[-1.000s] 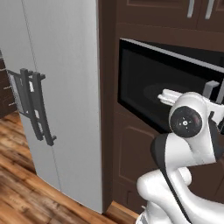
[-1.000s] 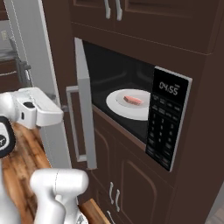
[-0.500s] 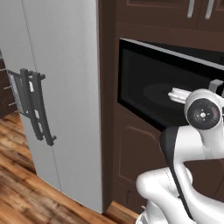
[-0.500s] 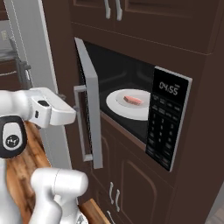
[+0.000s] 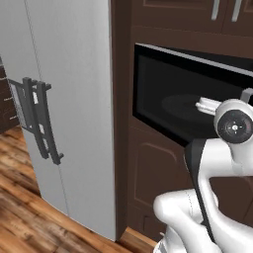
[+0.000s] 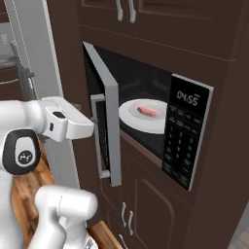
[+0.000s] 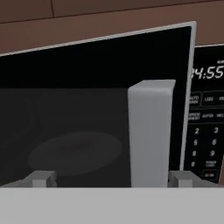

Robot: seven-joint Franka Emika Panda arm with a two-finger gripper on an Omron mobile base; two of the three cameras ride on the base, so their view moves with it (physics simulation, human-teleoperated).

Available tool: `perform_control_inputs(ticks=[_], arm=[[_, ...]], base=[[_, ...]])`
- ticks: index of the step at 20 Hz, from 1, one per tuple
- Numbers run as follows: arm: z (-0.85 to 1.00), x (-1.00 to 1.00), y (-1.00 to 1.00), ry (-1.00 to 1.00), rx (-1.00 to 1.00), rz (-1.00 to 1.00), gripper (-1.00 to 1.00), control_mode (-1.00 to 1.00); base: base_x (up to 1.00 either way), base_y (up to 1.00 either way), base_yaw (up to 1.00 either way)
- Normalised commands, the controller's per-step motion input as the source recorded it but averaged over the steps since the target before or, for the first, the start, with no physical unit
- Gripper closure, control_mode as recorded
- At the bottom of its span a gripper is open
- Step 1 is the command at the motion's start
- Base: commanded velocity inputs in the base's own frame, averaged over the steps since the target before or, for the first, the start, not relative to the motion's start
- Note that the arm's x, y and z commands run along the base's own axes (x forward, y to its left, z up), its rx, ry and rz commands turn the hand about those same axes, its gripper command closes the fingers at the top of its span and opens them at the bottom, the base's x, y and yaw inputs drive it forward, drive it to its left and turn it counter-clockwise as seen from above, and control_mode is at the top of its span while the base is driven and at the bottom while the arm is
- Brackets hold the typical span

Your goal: Pick the steak from the counter and place it in the microwave. Then turn on the microwave.

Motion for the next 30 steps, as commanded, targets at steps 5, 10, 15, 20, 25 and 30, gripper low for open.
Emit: perform_control_inputs(ticks=[5,10,15,20,25,30], arm=[[-0.3,0.36,-0.12,-0.05,-0.01,0.0,-1.0,-1.0],[-0.34,0.41,-0.09,-0.05,-0.01,0.0,-1.0,-1.0],[-0.37,0.37,-0.09,-0.07,-0.03,0.0,-1.0,-1.0],[-0.43,0.43,-0.06,-0.07,-0.07,0.0,-1.0,-1.0],[-0.42,0.42,-0.1,-0.07,-0.06,0.0,-1.0,-1.0],[-0.41,0.37,-0.11,-0.08,-0.04,0.0,-1.0,-1.0]], base=[[0.0,0.0,0.0],[0.0,0.0,0.0],[0.0,0.0,0.0],[0.0,0.0,0.0],[0.0,0.0,0.0],[0.0,0.0,0.0]])
